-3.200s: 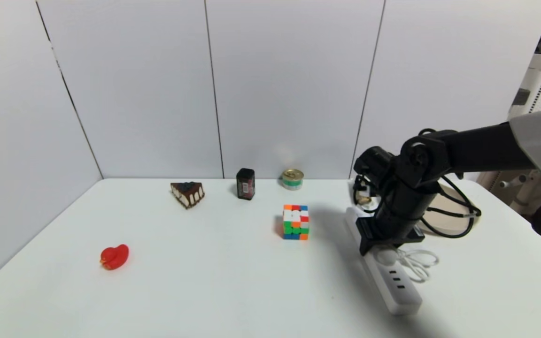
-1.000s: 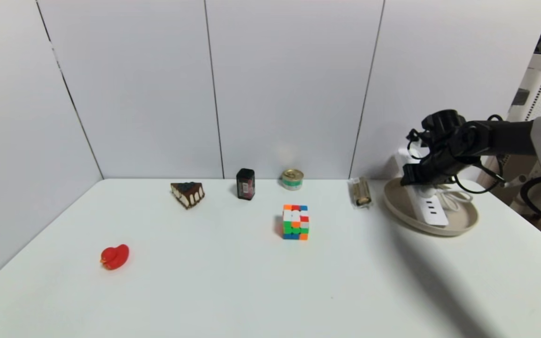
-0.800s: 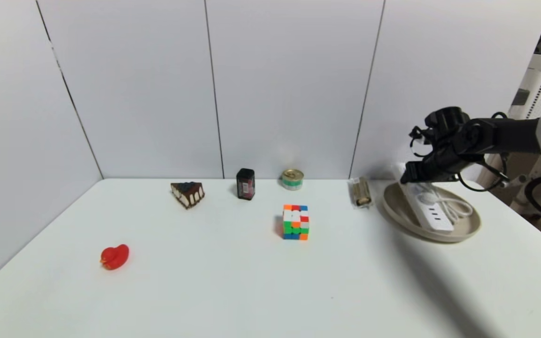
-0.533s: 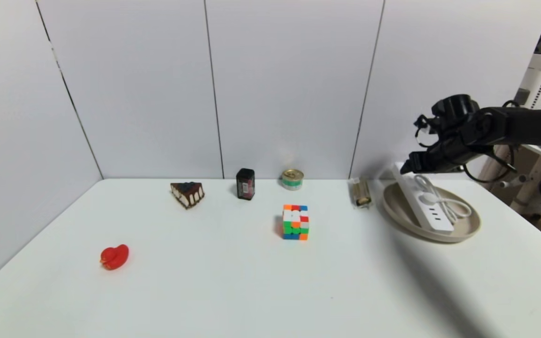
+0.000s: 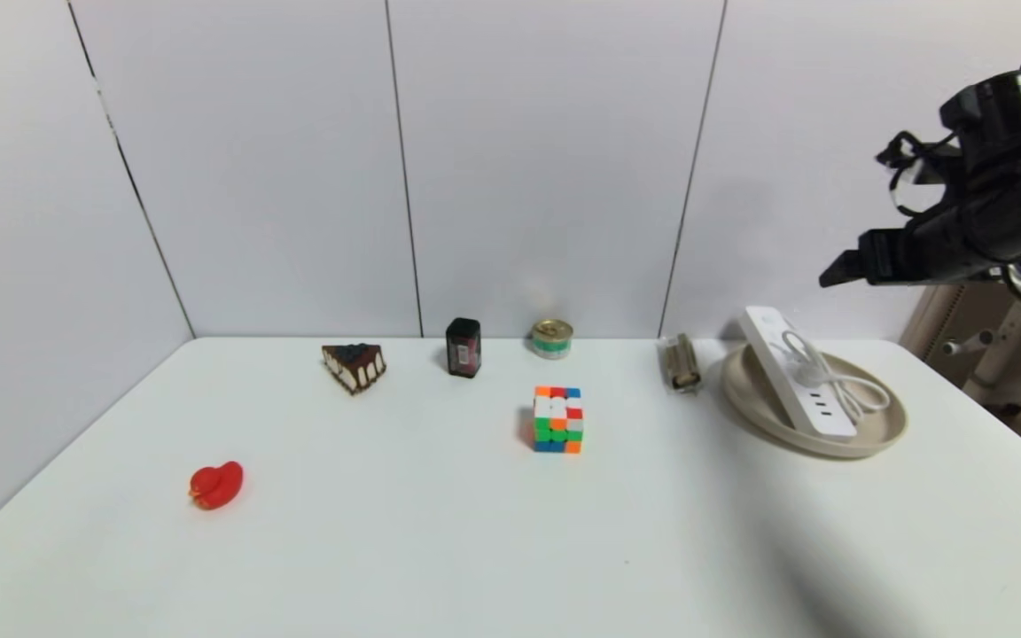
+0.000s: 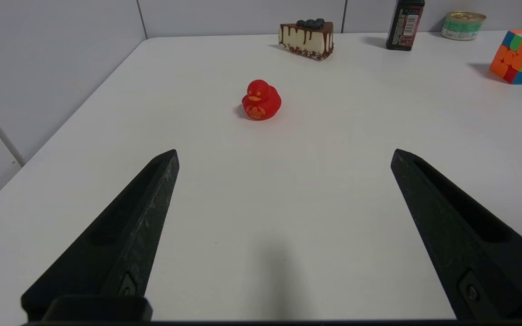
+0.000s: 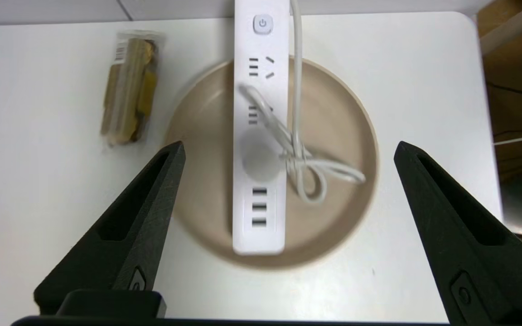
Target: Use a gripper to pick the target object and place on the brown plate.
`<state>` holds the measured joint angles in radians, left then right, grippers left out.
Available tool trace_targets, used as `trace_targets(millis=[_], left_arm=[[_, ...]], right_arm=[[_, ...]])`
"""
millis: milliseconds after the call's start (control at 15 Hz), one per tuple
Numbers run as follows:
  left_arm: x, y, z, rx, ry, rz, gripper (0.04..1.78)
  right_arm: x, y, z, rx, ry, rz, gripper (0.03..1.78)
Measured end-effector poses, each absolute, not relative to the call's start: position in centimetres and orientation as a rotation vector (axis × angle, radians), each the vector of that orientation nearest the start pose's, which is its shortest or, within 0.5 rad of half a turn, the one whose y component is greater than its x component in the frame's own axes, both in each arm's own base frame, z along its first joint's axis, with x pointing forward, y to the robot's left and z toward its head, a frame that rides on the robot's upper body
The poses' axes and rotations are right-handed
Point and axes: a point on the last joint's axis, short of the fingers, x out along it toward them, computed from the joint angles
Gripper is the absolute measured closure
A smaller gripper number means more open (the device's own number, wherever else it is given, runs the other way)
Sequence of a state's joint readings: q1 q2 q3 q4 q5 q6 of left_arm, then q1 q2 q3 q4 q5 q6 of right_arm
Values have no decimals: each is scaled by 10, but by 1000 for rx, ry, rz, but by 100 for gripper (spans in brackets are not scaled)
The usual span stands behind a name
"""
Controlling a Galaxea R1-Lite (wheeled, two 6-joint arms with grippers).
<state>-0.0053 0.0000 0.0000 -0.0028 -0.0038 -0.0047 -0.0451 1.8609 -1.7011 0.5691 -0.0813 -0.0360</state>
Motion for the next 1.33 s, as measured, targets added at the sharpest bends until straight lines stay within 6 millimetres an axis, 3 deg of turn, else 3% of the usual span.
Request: trace_targets(millis=[133,333,533,733,1000,1200,1333], left_arm=[[-23,0,76,-4,-3,-10,13],[-23,0,76,-4,-3,-9,13],[-23,0,76,-4,-3,-9,13],[-23,0,76,-4,-3,-10,13],[-23,0,76,-4,-3,-10,13],[-23,0,76,-4,-3,-9,13],[-23,0,76,-5,-3,-9,13]], right_arm=[[303,-16,274,-47,685,-109,18],[226,-13,260,-48,603,-113,15],[143,-10,228,-44,477,-129,14],[72,-7,175,-40,329,-137,13],[13,-1,121,-45,79,-45,12],[-12,1,89,-62,72,13,12],[-18,1,77,-71,64,31,12]])
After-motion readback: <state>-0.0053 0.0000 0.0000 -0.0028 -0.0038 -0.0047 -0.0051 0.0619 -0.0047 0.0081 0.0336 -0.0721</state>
